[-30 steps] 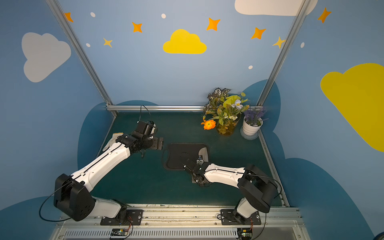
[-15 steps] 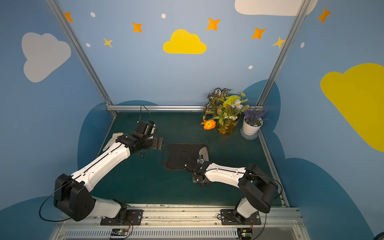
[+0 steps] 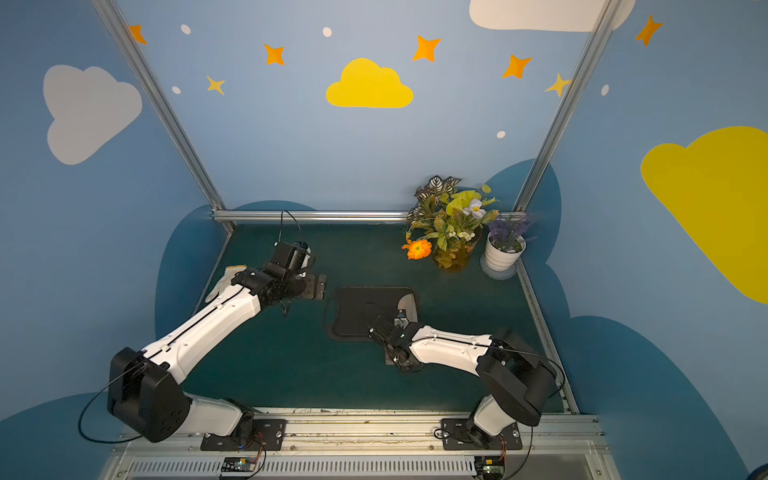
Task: Align the knife with the edge of the cutting board
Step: Place the knife at the edge of the cutting board, then adjust the knife at the edge of the cutting board.
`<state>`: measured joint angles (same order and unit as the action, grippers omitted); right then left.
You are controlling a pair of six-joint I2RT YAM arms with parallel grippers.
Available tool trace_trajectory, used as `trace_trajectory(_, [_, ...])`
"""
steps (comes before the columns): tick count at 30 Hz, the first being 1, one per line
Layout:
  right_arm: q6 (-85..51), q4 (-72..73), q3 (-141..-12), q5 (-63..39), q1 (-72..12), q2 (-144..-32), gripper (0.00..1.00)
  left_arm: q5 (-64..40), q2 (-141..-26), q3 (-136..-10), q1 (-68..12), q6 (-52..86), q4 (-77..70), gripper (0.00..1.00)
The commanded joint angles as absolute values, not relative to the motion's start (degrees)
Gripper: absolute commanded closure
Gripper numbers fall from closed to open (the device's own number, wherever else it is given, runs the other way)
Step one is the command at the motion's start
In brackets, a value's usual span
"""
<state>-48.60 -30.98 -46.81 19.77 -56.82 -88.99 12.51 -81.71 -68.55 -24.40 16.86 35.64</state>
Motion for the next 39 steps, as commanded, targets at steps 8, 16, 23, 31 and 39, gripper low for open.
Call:
trace_trajectory(8, [-48.12, -31.72, -47.55, 19.51, -56.7, -87.13, 0.41, 13.13, -80.45, -68.83, -24.42, 16.44, 37.09, 0.0])
trace_trajectory(16, [-47.27, -32.26, -47.86, 18.63, -56.71, -85.28, 0.2, 13.26, -80.33, -68.82, -24.0, 16.58, 37.0, 0.0])
trace_trajectory(23, [-44.48, -34.72, -48.21, 17.81, -55.31, -81.54, 0.05, 12.84, -80.17, -68.89, -23.47, 16.69, 37.06, 0.0])
trace_trajectory(31, [-43.19, -37.73, -49.14, 17.21, -51.49, -75.5, 0.03, 12.14, -79.5, -68.65, -22.17, 17.04, 36.65, 0.0])
trace_trajectory(39, [-45.93, -39.02, -49.01, 19.7, -48.13, -68.96, 0.03, 11.69, -78.8, -68.44, -21.32, 17.33, 36.39, 0.0])
